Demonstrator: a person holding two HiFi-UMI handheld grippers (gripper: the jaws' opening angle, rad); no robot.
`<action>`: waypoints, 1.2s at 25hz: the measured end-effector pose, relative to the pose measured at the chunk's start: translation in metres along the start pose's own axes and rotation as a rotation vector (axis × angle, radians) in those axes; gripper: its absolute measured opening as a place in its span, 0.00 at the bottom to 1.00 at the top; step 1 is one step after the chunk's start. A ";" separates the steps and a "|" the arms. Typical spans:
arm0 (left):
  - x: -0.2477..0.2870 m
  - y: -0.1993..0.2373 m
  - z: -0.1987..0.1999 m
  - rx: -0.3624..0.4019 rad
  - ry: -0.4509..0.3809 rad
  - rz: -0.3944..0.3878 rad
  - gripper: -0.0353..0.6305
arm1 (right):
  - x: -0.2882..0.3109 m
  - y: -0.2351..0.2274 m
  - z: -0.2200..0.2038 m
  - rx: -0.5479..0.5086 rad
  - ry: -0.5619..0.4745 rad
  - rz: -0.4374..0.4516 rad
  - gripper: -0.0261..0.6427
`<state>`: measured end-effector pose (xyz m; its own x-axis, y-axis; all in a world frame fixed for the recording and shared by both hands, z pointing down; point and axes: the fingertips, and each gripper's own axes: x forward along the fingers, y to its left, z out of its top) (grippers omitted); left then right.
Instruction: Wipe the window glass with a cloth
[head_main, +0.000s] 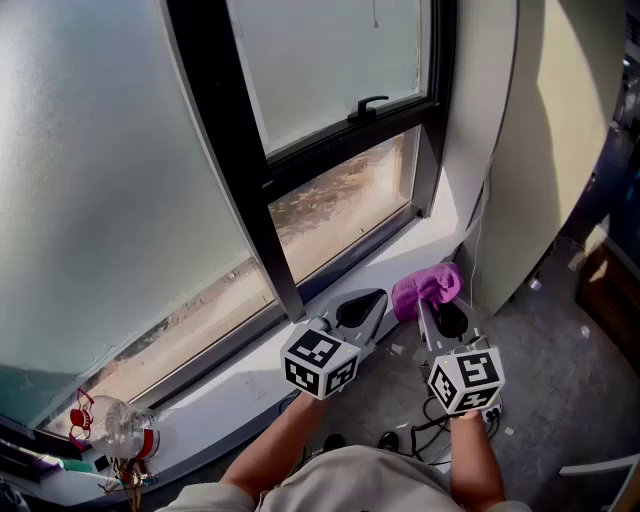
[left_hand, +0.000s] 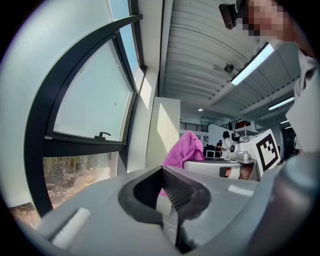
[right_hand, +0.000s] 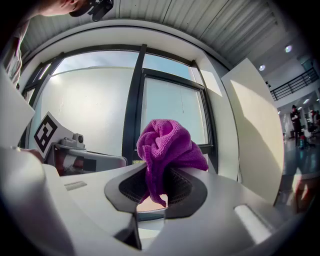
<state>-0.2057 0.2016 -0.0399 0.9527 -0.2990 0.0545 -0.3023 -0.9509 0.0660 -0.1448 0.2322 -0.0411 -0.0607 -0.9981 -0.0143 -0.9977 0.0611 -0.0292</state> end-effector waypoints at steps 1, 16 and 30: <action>0.001 -0.001 0.000 0.001 0.001 -0.001 0.05 | 0.000 0.000 0.000 0.003 -0.002 0.001 0.19; 0.001 -0.001 0.000 0.011 0.006 0.012 0.05 | 0.001 -0.003 -0.002 0.003 0.010 0.001 0.20; 0.031 -0.010 -0.007 0.028 0.056 0.106 0.05 | -0.004 -0.043 -0.009 0.051 0.001 0.074 0.20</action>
<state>-0.1738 0.2026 -0.0316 0.9119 -0.3937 0.1154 -0.3994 -0.9163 0.0296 -0.1019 0.2335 -0.0313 -0.1343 -0.9908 -0.0171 -0.9877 0.1352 -0.0791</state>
